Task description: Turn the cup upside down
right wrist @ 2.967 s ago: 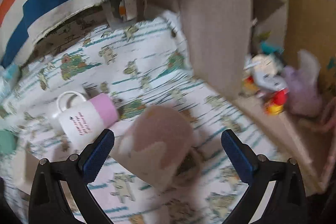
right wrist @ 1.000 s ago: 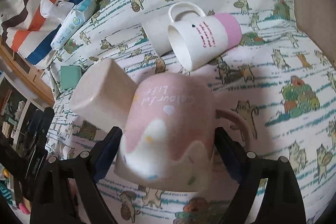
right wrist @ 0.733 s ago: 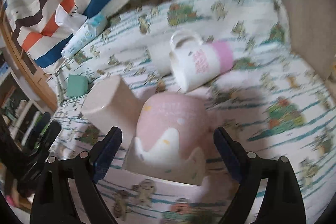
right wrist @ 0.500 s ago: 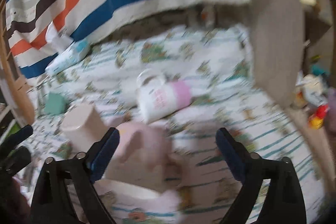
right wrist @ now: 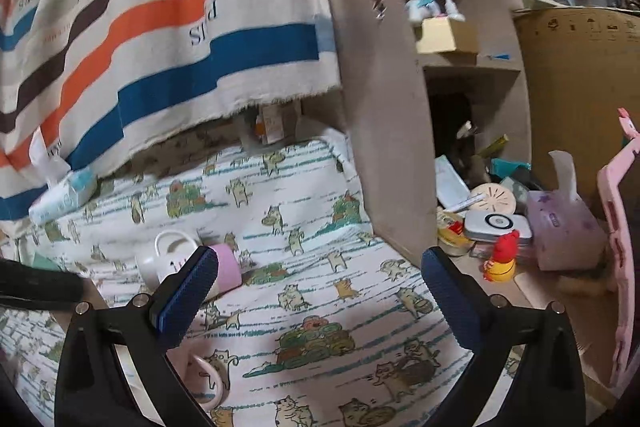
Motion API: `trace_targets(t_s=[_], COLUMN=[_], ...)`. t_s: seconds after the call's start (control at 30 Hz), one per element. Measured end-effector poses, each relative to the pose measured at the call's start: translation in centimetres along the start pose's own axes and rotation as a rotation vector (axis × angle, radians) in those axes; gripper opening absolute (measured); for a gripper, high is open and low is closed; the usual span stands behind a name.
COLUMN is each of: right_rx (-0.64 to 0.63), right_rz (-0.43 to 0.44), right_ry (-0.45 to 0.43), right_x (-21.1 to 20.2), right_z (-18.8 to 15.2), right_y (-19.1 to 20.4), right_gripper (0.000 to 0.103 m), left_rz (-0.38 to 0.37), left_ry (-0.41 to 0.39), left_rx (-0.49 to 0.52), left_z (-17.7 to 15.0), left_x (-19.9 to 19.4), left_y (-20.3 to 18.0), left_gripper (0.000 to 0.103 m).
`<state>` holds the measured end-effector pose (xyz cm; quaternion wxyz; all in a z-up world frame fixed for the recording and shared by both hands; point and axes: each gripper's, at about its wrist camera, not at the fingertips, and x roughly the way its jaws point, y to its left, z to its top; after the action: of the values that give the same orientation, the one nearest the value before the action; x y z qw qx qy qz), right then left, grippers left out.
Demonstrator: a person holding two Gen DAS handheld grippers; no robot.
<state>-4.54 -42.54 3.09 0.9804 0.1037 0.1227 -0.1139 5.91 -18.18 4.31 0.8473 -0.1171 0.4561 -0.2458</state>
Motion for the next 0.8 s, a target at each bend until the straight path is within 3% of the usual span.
trace_targets(t_s=[0.1,0.37,0.47,0.8], right_rx=[-0.059,-0.081,-0.083,-0.088], right_rz=[-0.018,0.004,-0.002,0.005], right_ry=[-0.019,-0.012,-0.006,0.017], right_x=[-0.5,-0.9,-0.7,-0.5], right_z=[0.1,-0.1,-0.3,-0.7], right_y=[0.8,1.7,1.8,1.5], right_gripper=[0.102,0.102,0.102,0.102], left_rz=[-0.002,0.260,0.316,0.373], left_ry=[0.046,0.122,0.155,0.167], left_rx=[-0.048,-0.042,-0.044,-0.062], left_z=[-0.2,0.4,0.2,1.0], left_x=[1.4,5.0,6.8,9.2], left_y=[0.3,-0.2,-0.2,-0.3], left_gripper=[0.080,0.081,0.083,0.084])
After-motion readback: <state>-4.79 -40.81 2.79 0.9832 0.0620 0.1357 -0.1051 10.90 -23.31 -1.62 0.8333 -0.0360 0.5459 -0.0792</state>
